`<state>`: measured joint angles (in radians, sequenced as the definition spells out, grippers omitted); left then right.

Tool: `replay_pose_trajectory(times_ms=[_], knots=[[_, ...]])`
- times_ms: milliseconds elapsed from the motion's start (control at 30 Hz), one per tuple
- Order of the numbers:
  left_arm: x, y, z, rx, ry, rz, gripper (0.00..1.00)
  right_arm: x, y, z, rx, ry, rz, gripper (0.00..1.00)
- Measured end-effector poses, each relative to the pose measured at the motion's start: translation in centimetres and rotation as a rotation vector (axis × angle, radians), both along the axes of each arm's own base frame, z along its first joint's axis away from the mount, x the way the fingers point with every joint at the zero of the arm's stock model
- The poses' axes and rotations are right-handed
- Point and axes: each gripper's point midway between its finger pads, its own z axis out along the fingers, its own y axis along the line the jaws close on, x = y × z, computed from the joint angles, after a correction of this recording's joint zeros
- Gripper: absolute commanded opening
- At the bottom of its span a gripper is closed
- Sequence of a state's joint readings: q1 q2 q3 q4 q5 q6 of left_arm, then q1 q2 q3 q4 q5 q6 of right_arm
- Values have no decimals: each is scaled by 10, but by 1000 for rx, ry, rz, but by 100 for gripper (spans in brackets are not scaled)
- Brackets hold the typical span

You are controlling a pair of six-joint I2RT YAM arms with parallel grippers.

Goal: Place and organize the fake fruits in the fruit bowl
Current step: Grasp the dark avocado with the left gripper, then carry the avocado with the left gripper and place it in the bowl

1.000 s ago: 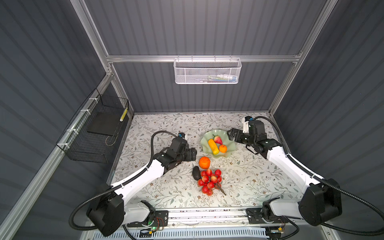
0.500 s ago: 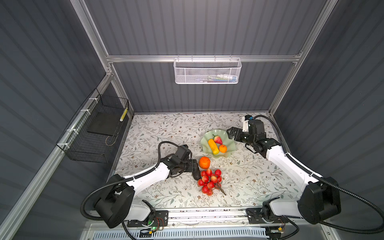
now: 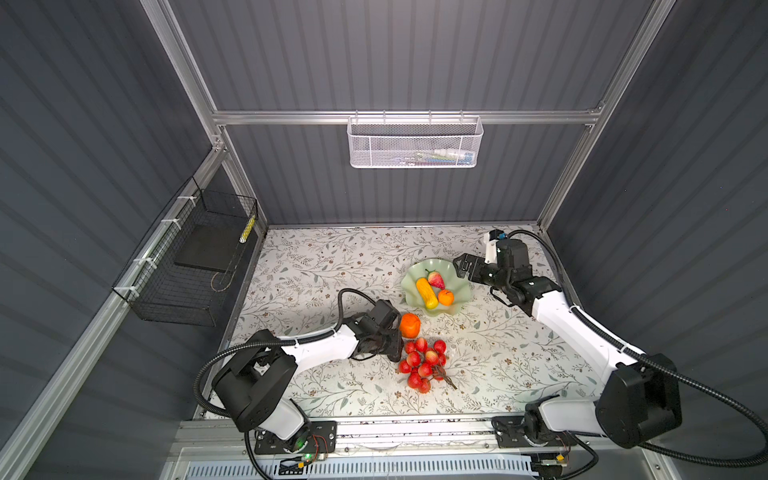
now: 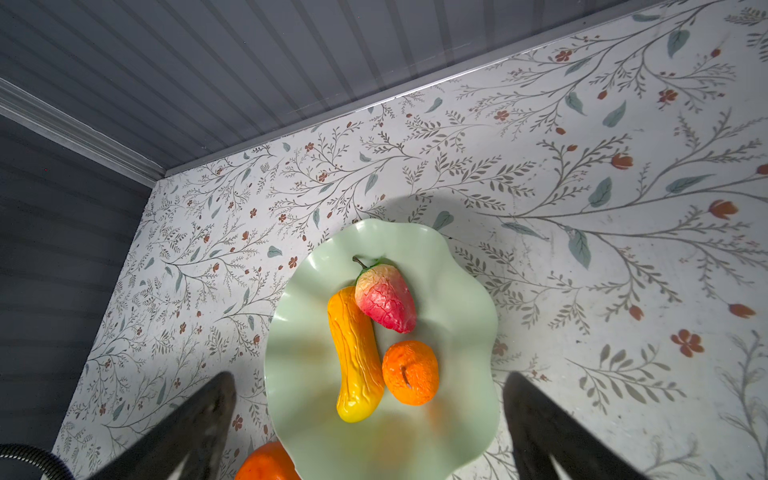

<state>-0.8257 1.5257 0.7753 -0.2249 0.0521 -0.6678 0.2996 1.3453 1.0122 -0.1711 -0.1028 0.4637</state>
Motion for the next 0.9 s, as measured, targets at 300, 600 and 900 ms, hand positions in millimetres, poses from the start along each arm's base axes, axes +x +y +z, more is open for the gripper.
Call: replay_pose_trajectory(times_ms=[300,600,900], knots=[[12,20,73,32,-172,8,35,1,0,1,1,-5,-1,99],[96,-64,179,-43,-465,-139,35,-7,-12,7,3,-41,-50,99],[154,-162,124,-56,-429,-322,36,-47,-58,38,18,-192,-217,99]])
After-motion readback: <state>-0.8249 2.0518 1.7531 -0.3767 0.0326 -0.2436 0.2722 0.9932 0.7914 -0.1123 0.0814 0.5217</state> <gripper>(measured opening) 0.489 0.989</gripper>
